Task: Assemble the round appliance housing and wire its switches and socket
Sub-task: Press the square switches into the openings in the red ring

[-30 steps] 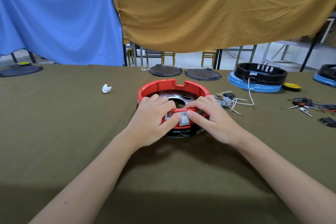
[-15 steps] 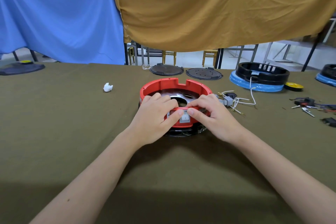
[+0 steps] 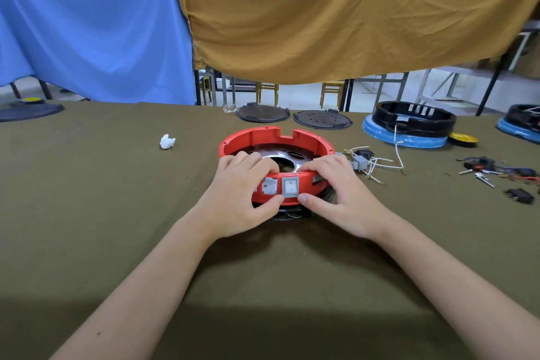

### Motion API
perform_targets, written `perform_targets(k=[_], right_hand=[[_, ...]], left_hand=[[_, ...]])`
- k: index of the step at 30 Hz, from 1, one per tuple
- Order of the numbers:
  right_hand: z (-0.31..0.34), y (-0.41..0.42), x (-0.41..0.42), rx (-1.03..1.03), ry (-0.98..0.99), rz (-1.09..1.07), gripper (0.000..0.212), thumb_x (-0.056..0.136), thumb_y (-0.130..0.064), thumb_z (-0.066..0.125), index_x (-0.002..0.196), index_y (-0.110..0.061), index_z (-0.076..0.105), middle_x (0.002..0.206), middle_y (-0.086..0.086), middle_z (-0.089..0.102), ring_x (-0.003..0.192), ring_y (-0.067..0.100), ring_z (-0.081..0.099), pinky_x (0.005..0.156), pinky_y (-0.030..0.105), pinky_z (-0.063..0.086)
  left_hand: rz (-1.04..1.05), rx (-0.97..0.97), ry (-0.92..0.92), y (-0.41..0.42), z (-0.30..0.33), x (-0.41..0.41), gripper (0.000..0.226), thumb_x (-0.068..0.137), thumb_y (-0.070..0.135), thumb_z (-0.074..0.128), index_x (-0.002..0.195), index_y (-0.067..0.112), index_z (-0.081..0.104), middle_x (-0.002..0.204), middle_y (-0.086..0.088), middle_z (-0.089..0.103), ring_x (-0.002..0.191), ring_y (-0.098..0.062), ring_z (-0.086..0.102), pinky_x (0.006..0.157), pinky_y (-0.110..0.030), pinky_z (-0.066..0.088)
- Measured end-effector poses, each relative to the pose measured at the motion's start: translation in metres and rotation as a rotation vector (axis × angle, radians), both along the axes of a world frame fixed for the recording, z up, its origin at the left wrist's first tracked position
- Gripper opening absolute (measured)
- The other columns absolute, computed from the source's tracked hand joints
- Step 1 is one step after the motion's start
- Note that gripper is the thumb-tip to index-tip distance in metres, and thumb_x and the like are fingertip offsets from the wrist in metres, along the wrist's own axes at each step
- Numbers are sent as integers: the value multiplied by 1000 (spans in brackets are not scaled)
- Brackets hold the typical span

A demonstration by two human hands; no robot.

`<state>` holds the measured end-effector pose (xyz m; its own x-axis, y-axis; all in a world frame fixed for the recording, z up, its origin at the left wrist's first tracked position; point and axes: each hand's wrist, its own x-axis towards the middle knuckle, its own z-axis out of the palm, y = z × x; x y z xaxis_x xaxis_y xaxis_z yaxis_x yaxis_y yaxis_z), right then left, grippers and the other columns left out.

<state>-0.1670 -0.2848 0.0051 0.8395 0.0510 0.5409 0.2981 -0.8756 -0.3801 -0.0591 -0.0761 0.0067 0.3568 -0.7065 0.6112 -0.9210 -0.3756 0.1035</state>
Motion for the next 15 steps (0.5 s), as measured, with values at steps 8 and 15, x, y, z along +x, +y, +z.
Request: perform_targets(k=[8,15], right_hand=[[-1,4,2,-32,-29,-28,37,89,-33,69,120,-17,59,111,-6,55,115,12,38,100,18,31],[1,6,6,-28,-51,-51,28,88,-28,72,112,-17,61,100,-11,53,104,9,38,89,12,32]], left_hand=[[22,-45,-3,-3,-1,-3,31,83,47,55,107,27,55,96,16,53,89,-6,41,91,-27,27],[43,-97,36,-9,-2,-5,24,80,42,55,99,28,57,87,22,50,82,-3,41,90,-26,28]])
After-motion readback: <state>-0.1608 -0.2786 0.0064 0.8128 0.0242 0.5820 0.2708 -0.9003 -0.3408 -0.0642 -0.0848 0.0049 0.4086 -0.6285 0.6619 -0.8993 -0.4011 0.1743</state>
